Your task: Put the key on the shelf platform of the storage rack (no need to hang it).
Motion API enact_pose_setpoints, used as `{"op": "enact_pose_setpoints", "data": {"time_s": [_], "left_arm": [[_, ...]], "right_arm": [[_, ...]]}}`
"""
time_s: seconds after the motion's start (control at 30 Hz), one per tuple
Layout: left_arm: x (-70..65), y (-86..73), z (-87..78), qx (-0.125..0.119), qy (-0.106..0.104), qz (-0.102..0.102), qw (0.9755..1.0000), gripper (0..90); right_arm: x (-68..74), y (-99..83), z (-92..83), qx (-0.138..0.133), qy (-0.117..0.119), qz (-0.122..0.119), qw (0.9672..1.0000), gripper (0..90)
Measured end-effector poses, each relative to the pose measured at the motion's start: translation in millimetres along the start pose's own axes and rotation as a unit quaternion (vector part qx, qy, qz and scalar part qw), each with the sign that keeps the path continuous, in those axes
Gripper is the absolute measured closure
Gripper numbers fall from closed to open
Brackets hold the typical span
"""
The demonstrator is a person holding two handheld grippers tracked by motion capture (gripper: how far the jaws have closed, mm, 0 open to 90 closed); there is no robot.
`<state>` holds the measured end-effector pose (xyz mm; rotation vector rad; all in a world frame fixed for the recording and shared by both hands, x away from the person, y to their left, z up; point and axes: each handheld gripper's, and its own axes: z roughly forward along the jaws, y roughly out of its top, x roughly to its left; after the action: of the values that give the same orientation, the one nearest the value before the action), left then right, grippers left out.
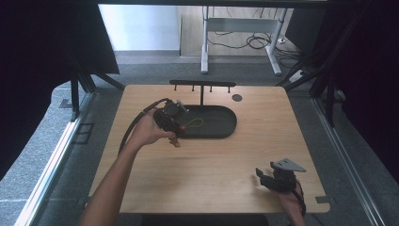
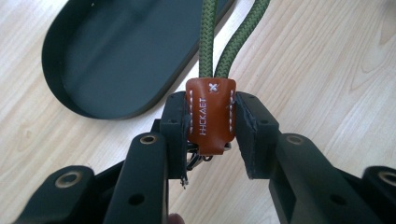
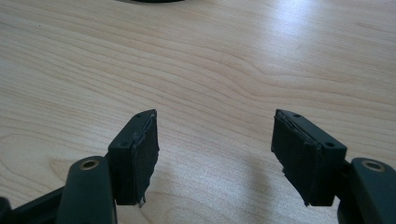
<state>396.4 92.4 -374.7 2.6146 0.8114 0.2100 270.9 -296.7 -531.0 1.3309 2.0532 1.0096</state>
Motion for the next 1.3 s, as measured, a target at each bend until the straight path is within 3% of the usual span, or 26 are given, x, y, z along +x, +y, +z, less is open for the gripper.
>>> {"op": "enact_pose_setpoints", "data": {"time_s": [0.4,1.3], "left_arm": [[-0.1,20.9,2.0,0.007,0.006,0.010,0.9999,66.5],[1.4,39.8,8.1,0.023,0.012,0.017,0.9995,66.5]], "right_arm": [[0.7,-0.2,0.0,0.000,-0.001,-0.002,1.0000,32.1],[5.1,2.6,-3.6,-0.012,0.002,-0.001,0.9999,32.4]]}}
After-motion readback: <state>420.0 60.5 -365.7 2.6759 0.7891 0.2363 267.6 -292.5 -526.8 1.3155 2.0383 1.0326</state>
